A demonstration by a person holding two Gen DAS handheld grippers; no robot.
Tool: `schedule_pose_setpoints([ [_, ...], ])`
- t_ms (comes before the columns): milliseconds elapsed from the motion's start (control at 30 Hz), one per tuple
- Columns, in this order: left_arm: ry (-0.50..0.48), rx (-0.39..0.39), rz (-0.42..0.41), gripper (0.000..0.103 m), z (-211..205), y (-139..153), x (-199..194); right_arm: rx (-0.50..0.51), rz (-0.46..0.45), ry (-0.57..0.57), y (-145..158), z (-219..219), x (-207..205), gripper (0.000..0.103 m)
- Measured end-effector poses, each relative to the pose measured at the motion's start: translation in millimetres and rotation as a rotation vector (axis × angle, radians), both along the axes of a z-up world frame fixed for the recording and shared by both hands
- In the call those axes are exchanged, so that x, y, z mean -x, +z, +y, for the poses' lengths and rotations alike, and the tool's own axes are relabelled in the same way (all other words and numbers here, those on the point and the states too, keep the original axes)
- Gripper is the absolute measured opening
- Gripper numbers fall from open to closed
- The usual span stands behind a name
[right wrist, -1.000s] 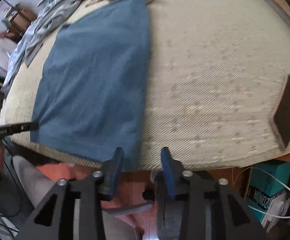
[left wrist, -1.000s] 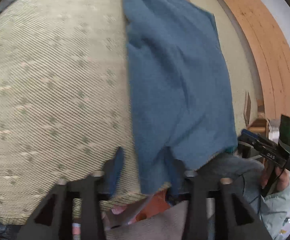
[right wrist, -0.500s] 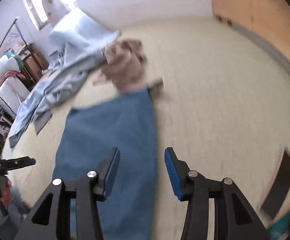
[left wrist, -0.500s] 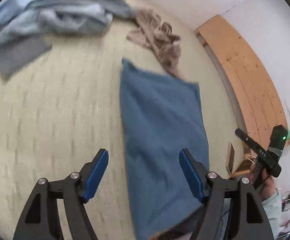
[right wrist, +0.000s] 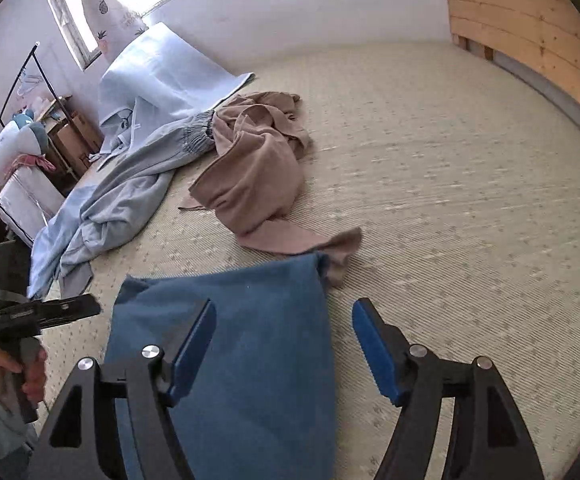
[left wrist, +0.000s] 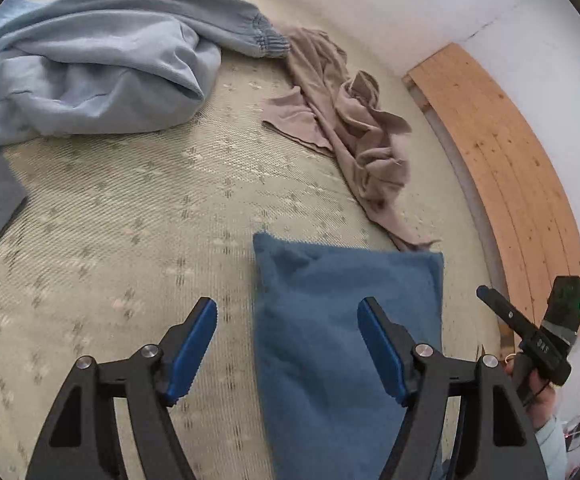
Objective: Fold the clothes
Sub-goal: 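Grasp the folded shirt edge with both grippers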
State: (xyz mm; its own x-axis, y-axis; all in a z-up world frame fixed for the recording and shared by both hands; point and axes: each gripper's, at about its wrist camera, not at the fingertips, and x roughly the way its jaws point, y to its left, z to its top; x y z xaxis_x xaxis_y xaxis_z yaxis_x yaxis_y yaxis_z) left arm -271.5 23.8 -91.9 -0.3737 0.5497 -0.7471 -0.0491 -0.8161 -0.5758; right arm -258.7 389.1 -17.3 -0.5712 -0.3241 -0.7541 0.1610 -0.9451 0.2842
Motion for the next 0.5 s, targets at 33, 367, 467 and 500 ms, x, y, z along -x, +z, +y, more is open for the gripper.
schedule_pose_setpoints([
  [33,-0.006,-0.007,-0.003,0.073,1,-2,4,0.003,-0.007,0.005,-3,1,3,0.074],
  [367,-0.091,0.044,-0.016,0.050,25,-21,20,0.048,-0.083,0.009,-37,18,37,0.074],
  [467,-0.088,0.057,-0.012,0.036,28,-24,25,0.034,-0.091,0.043,-43,11,48,0.074],
  [500,-0.082,0.080,-0.020,0.024,28,-25,26,0.027,-0.097,0.053,-45,8,50,0.074],
])
